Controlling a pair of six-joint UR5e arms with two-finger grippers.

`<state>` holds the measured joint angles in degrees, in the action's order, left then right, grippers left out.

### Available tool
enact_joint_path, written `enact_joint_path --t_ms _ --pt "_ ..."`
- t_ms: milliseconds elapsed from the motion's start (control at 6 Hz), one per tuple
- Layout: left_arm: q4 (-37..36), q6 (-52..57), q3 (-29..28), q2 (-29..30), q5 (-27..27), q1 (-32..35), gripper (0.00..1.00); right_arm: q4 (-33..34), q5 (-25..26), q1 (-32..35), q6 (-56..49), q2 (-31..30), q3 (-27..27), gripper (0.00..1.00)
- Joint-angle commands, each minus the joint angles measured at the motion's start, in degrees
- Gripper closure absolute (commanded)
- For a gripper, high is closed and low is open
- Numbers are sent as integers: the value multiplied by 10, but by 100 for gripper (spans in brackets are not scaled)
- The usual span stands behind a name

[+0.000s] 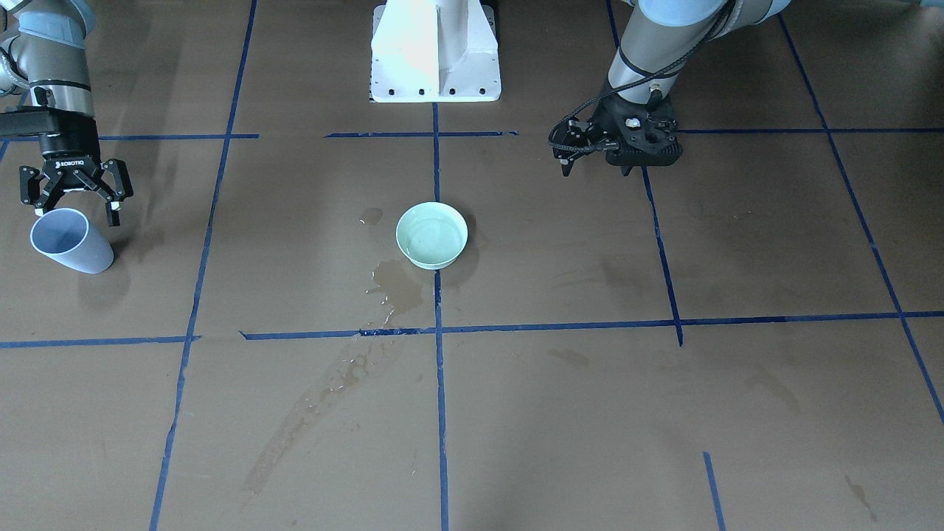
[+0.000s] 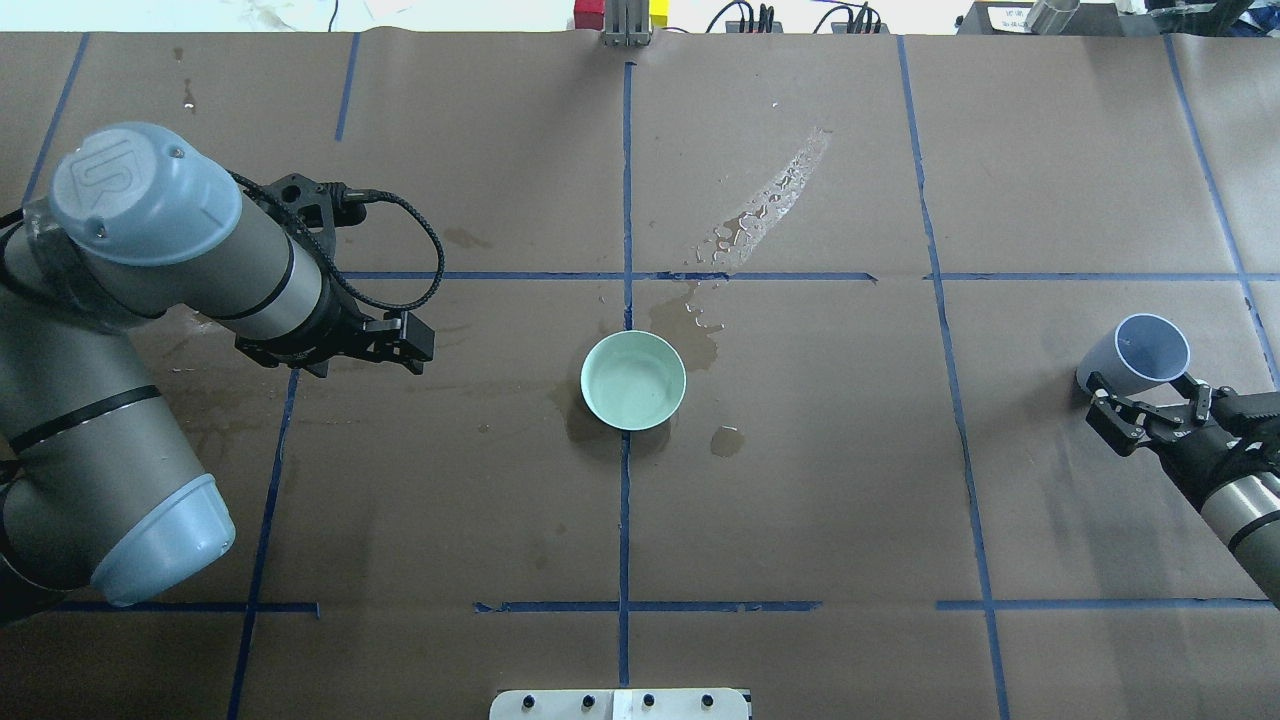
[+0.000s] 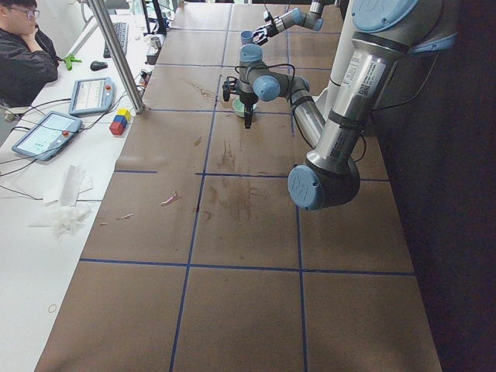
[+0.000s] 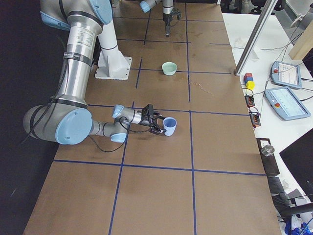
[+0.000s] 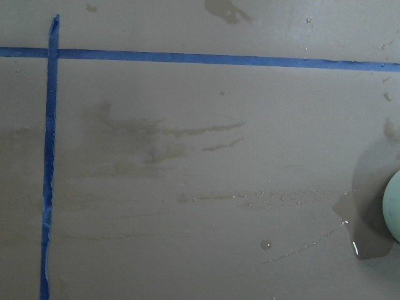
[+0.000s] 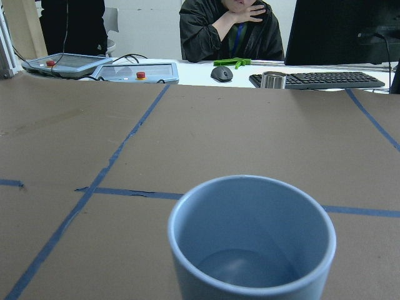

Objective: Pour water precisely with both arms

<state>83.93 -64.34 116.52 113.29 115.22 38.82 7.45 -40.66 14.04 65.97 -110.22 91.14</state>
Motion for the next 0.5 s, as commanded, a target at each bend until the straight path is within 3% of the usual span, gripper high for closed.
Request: enact_joint_path --t_ms 0,333 --pt "0 0 1 -1 0 0 0 -37 8 -22 1 -37 0 0" --pt "0 0 3 -1 0 -1 0 -79 -1 -24 1 -79 -2 0"
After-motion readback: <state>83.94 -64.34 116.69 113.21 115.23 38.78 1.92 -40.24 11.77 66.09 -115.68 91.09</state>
